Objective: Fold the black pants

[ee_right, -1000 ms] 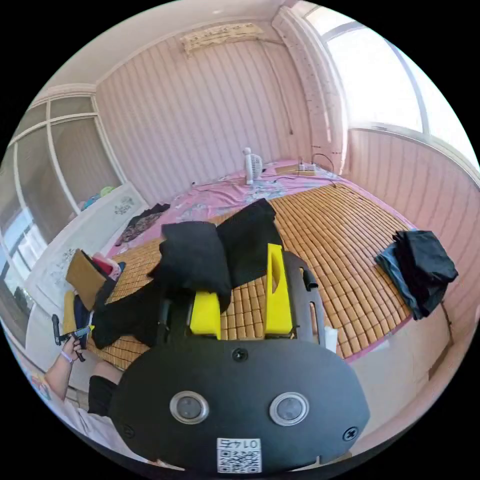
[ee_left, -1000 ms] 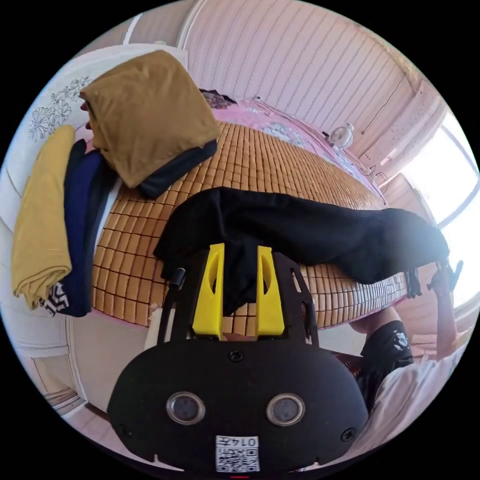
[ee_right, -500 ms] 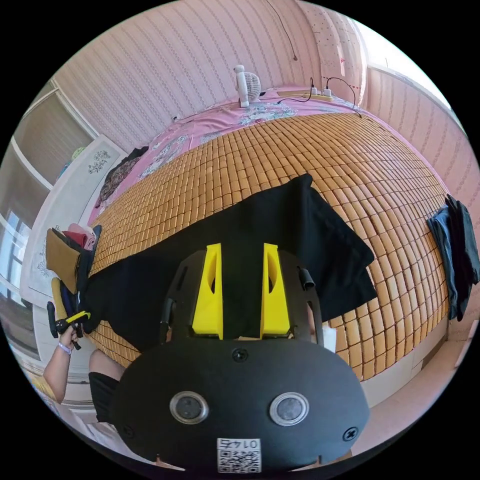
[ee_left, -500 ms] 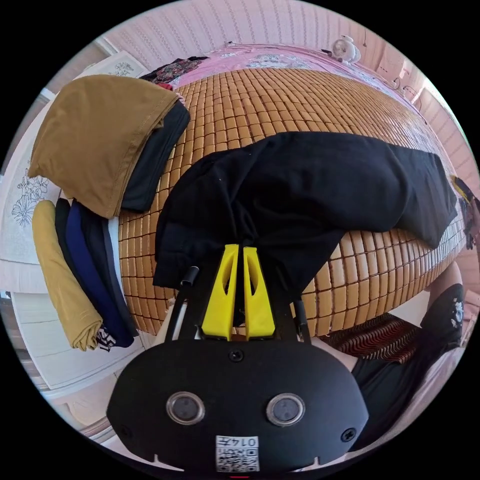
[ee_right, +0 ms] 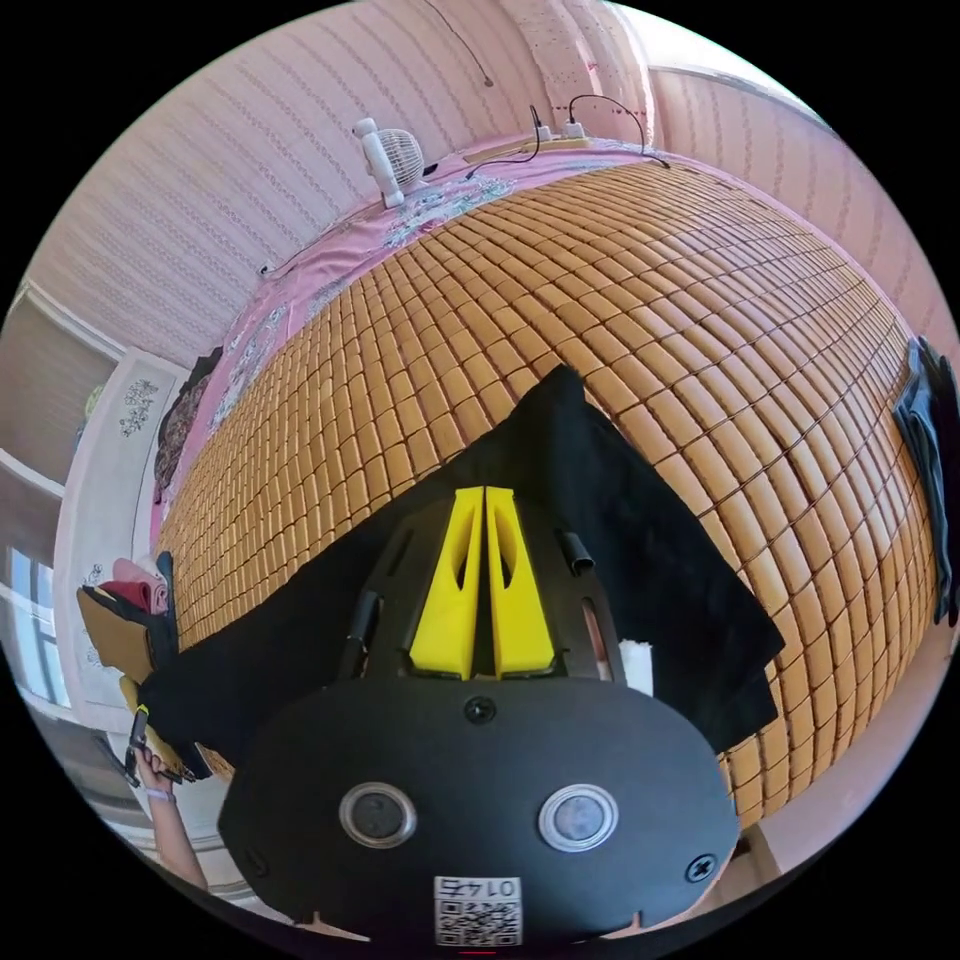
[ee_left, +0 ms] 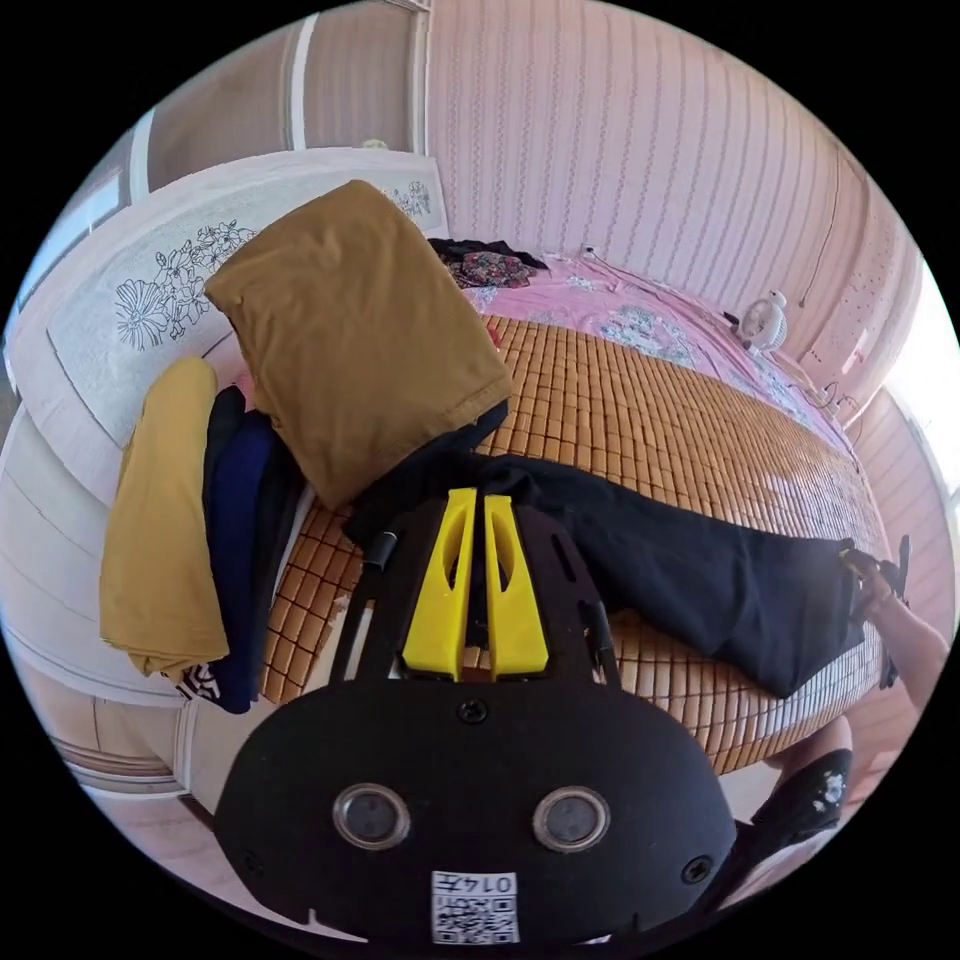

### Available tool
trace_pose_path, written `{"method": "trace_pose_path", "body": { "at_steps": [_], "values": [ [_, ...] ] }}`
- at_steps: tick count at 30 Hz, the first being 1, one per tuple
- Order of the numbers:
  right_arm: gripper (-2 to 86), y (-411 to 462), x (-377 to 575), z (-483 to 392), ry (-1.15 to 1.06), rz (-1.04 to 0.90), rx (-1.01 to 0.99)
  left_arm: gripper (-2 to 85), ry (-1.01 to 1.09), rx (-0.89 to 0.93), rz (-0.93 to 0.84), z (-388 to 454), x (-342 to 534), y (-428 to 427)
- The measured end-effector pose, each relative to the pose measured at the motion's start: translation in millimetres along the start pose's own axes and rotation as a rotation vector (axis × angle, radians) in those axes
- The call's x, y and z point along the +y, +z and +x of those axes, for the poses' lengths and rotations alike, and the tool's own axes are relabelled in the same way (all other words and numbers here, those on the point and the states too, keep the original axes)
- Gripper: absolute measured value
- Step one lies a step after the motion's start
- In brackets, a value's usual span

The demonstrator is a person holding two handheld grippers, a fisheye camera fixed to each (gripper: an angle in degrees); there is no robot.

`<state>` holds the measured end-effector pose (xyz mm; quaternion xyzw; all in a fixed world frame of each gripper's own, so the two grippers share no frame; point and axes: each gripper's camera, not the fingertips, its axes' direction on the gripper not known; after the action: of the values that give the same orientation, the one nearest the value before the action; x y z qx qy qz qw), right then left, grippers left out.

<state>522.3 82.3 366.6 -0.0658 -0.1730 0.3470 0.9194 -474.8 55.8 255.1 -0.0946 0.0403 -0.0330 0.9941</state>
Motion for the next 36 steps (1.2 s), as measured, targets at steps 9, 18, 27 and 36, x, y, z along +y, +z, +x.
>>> {"method": "trace_pose_path", "body": {
  "at_steps": [9,18,27,36],
  "values": [
    [-0.4,-127.0,5.7,21.5,-0.139,0.304,-0.157,-0.9,0.104,0.110,0.248,-4.6,-20.4,-59.9],
    [-0.3,-285.6,133.6,105.8,-0.130,0.658,-0.326,-0.7,0.115,0.225,0.233,-55.1,53.7,-92.5],
    [0.3,-256.5,186.2,175.6,0.164,0.290,0.084,-1.0,-0.130,0.092,-0.116,-116.5,144.2,-65.1],
    [0.8,-184.2,97.6,74.1,-0.144,0.149,0.014,-1.0,-0.217,0.214,-0.080,-132.7,78.8,-28.6]
  ]
}}
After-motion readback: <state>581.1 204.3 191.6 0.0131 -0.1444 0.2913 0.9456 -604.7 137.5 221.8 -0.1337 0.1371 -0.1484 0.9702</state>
